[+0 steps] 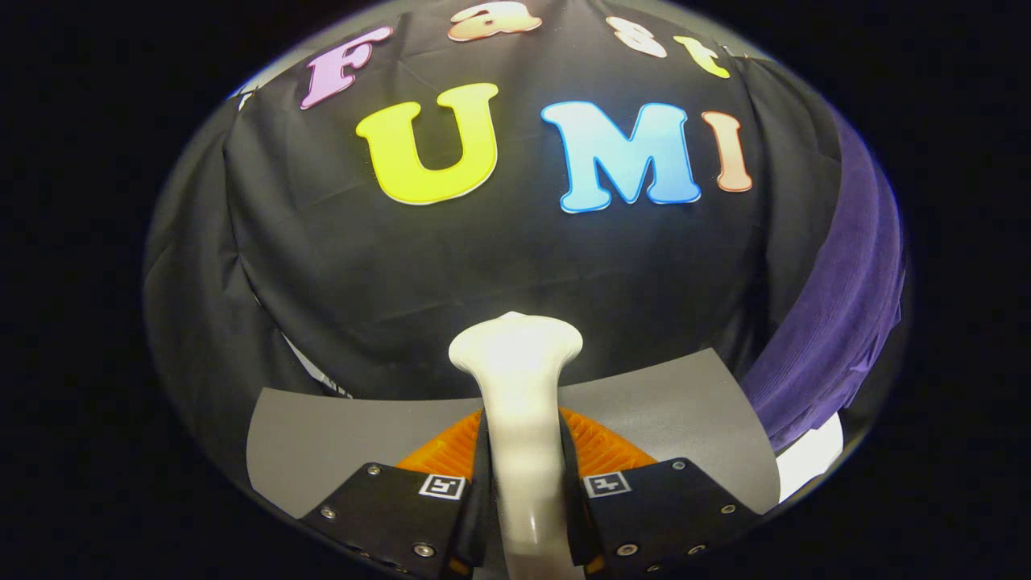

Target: Iron the clothes twice with a garment steamer, once on the left side and once on the right side.

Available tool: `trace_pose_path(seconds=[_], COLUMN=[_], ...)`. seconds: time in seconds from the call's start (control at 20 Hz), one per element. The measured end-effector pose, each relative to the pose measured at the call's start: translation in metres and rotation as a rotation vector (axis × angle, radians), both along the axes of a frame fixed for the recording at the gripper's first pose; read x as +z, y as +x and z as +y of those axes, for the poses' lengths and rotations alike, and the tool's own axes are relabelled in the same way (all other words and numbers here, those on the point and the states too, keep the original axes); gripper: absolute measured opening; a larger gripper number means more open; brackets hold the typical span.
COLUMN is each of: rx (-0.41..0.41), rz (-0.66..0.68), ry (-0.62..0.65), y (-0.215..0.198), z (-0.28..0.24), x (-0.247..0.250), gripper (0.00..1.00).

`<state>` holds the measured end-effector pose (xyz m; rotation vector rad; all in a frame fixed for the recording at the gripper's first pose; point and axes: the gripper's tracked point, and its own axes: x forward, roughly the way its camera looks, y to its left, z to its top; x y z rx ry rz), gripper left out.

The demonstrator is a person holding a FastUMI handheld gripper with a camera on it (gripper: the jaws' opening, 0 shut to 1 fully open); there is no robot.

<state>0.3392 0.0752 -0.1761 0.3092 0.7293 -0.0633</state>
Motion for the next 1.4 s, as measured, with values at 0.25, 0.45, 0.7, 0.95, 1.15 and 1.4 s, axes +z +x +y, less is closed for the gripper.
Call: trace_pose_path(seconds=[0.25, 0.45, 0.7, 0.95, 1.15, 1.4], rx=[-0.066, -0.070, -0.073, -0.062, -0.050, -0.047], rz=[-0.091, -0.130, -0.159, -0.139, -0.150, -0.185], ry=[0.015, -0.017, -0.096, -0.186, -0.236, -0.238], y=[-0.032, -0.066, -0.118, -0.161, -0.193, -0.228], z=[-0.035, -0.060, -0.099, -0.125, -0.147, -0.172], x=[0.032, 0.051, 0.073, 0.074, 0.088, 0.106], gripper=[0.39, 0.38, 0.38, 0.39, 0.39, 0.39])
